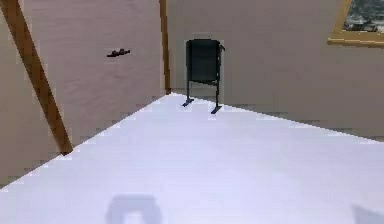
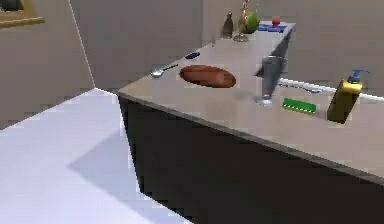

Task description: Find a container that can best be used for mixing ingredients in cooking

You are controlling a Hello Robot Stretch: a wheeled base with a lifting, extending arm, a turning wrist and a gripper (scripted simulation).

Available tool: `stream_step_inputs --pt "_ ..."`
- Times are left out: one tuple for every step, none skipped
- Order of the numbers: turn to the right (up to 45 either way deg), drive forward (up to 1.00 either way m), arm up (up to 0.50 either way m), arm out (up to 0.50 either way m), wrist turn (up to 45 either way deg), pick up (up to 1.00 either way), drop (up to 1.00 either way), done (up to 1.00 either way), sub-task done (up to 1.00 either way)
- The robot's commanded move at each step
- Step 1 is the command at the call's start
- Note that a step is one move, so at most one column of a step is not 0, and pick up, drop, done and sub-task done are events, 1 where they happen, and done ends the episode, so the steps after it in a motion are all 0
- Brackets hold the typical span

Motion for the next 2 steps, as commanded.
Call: stream_step_inputs --pt "-45.0 0.0 0.0 0.0 0.0 0.0 0.0 0.0 0.0" --pt "-45.0 0.0 0.0 0.0 0.0 0.0 0.0 0.0 0.0"
